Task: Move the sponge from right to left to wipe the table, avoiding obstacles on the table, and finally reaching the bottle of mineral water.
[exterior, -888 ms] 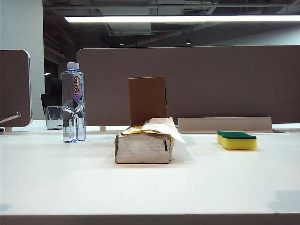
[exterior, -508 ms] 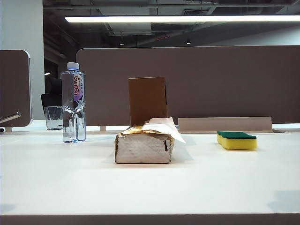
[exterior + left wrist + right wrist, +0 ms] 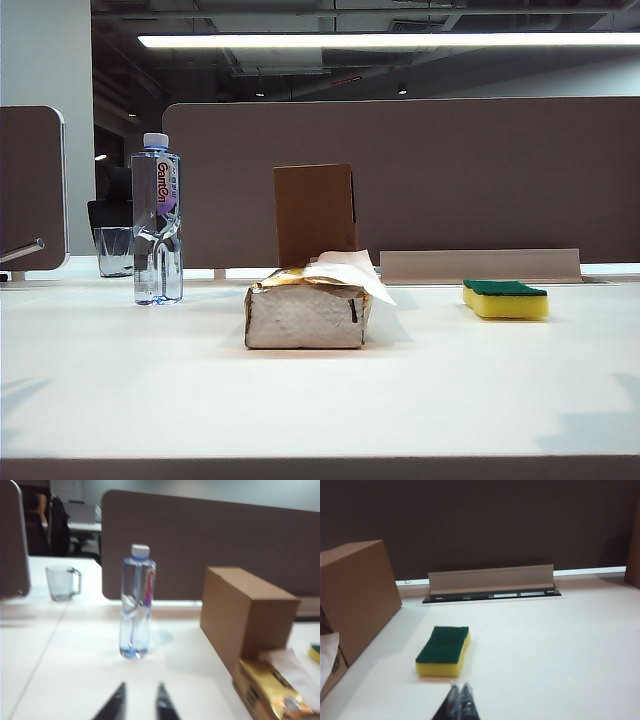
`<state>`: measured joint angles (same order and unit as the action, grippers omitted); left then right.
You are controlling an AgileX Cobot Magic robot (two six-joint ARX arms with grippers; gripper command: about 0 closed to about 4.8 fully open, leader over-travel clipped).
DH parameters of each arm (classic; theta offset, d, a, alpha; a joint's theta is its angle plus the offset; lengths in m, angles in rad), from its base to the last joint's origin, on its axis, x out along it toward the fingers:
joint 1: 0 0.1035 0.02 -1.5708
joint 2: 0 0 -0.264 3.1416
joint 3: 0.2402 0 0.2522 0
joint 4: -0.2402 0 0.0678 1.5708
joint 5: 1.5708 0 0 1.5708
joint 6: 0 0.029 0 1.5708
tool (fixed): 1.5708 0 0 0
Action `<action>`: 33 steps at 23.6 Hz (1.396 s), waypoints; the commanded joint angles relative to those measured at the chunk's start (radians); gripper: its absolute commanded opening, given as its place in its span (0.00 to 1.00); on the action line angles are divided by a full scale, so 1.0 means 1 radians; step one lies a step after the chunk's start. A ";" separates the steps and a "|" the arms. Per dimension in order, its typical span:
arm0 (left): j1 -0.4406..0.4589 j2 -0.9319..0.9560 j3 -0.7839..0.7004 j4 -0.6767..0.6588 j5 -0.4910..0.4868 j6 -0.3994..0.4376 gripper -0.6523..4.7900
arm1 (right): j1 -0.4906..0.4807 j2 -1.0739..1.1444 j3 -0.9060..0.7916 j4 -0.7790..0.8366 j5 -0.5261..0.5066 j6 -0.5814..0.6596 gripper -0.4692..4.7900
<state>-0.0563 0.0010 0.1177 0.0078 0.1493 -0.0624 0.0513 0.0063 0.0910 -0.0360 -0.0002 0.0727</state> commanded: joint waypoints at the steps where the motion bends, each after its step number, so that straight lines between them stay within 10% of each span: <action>1: 0.001 0.002 0.049 -0.093 0.063 -0.012 0.28 | 0.000 0.000 0.037 0.006 -0.002 0.008 0.08; 16: 0.001 0.041 0.347 -0.554 0.274 -0.185 0.29 | 0.000 0.076 0.487 -0.477 -0.025 0.164 0.10; 20: 0.001 0.116 0.445 -0.565 0.334 -0.185 0.47 | 0.000 0.204 0.627 -0.537 -0.058 0.171 0.27; 28: 0.001 0.342 0.702 -0.570 0.534 -0.180 0.47 | 0.000 0.575 0.892 -0.721 -0.163 0.216 0.74; 33: 0.001 0.455 0.833 -0.566 0.615 -0.125 0.68 | -0.005 0.843 1.033 -0.767 -0.232 0.186 0.75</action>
<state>-0.0563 0.4480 0.9371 -0.5686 0.7513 -0.2230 0.0479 0.8196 1.1046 -0.8223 -0.2150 0.2775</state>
